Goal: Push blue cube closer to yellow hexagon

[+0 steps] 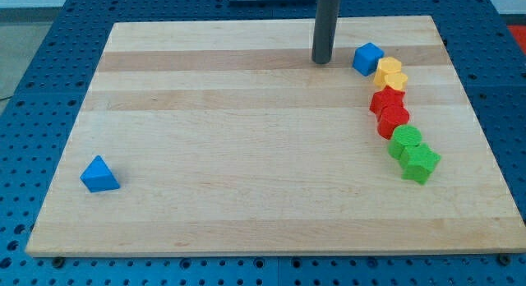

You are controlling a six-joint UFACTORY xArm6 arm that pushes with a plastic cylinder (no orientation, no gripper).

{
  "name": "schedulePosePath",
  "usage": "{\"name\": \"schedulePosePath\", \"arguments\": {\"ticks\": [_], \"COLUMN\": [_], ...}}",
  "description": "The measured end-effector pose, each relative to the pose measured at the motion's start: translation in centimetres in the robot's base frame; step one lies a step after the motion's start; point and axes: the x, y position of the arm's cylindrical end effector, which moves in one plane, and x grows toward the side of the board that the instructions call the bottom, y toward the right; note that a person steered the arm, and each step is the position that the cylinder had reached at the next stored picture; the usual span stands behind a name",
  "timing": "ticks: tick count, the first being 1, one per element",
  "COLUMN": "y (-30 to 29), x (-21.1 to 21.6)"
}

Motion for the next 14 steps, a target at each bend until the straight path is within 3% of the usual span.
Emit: {"name": "schedulePosePath", "arguments": {"ticks": [1, 3, 8, 9, 10, 11, 14], "y": [0.0, 0.8, 8.9, 5.3, -1.5, -2.4, 0.8], "x": [1.3, -1.5, -3.9, -3.9, -0.8, 1.2, -0.1]}}
